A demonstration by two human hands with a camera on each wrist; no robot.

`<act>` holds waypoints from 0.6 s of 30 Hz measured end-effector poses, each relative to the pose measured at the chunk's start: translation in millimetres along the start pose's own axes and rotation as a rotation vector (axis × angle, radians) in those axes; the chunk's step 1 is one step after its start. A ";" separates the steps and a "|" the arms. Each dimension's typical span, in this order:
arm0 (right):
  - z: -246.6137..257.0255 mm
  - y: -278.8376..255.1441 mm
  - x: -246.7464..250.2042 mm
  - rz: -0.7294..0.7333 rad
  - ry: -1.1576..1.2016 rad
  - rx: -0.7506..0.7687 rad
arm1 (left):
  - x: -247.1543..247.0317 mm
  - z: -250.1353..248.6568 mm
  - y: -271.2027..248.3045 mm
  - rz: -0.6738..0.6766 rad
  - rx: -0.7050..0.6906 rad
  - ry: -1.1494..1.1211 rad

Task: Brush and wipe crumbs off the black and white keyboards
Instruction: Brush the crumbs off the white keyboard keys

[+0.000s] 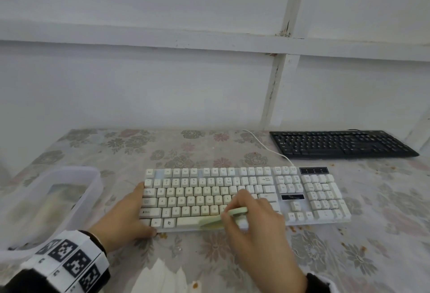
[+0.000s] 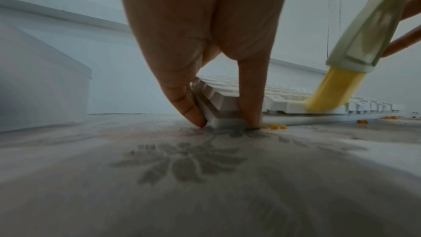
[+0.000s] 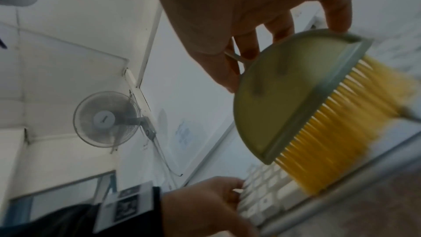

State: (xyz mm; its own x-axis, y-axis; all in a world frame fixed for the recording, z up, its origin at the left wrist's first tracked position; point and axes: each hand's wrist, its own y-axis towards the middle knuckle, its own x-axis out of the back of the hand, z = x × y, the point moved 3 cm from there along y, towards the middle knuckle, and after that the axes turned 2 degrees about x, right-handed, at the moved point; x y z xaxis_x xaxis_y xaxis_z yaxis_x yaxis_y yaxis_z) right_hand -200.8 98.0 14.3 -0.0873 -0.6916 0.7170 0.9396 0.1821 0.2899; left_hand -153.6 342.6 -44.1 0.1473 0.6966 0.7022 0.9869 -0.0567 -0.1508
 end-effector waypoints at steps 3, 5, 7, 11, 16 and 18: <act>-9.4 4.1 14.8 -0.026 -0.039 -0.034 | 0.0 -0.2 -0.5 -0.002 0.002 0.007; -7.2 3.7 19.4 0.003 0.040 -0.039 | 0.0 -1.1 -0.8 0.001 0.002 0.005; -4.4 2.4 19.8 0.019 0.091 -0.040 | 0.4 -2.4 -1.9 0.003 -0.001 0.000; -28.3 4.3 31.7 0.007 0.056 -0.090 | 0.8 -3.9 -2.6 -0.001 -0.013 0.000; -43.8 7.3 66.6 -0.045 -0.055 -0.133 | 0.3 -1.1 -1.8 0.009 -0.002 -0.027; -38.8 6.6 72.0 -0.064 -0.007 -0.105 | 0.6 -0.2 -1.3 0.011 0.004 -0.025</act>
State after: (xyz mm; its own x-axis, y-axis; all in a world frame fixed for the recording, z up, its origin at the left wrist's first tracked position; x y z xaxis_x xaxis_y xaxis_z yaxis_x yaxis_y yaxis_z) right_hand -188.0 22.3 43.3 -0.1503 -0.6942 0.7039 0.9614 0.0634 0.2678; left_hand -154.7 342.9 -43.3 0.1569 0.7135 0.6829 0.9849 -0.0617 -0.1617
